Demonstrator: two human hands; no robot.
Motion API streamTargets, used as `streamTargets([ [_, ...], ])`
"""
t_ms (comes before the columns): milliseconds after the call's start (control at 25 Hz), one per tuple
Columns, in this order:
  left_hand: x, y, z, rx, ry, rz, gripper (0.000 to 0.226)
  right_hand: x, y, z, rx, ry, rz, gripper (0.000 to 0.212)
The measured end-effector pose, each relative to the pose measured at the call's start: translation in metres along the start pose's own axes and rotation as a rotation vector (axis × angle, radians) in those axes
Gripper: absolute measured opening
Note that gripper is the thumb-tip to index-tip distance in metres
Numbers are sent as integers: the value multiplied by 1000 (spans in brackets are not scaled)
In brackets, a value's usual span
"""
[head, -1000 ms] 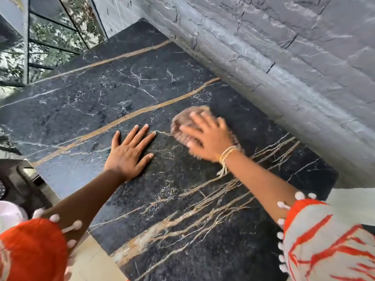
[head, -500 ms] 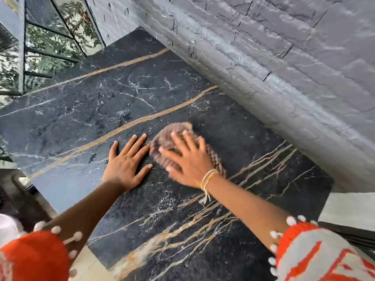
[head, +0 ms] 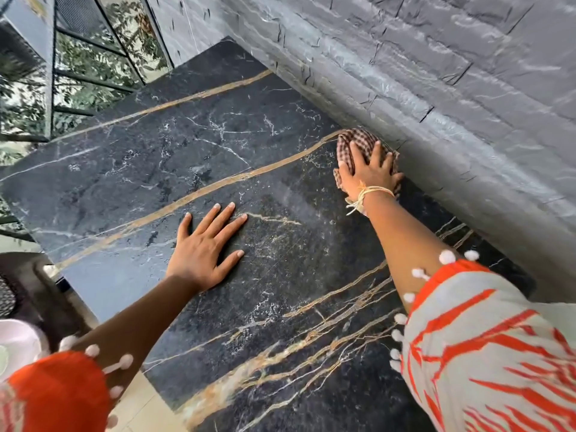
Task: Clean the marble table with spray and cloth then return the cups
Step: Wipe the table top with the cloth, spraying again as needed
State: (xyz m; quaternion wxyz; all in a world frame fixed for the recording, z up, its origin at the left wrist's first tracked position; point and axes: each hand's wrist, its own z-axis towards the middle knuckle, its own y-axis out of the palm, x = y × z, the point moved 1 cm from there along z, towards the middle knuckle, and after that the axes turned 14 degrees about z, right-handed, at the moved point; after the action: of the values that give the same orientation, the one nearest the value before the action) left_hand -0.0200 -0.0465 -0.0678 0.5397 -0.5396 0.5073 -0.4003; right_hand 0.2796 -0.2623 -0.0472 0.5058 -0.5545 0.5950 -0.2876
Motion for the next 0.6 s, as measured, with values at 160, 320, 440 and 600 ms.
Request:
streamTargets([
  [160,0,0,0,-4,5,-6,66,-14,27,-67,-17,-206,-62,59],
  [320,-2,1,0,-7,9,-33,61,-16,80,-224,-147,-628,-118,57],
  [440,-2,-1,1,-1,9,-49,58,-11,121,-322,-299,-957,-153,62],
  [600,-2,-2,2,-20,-3,-8,59,-2,115,-299,-328,-1142,-244,64],
])
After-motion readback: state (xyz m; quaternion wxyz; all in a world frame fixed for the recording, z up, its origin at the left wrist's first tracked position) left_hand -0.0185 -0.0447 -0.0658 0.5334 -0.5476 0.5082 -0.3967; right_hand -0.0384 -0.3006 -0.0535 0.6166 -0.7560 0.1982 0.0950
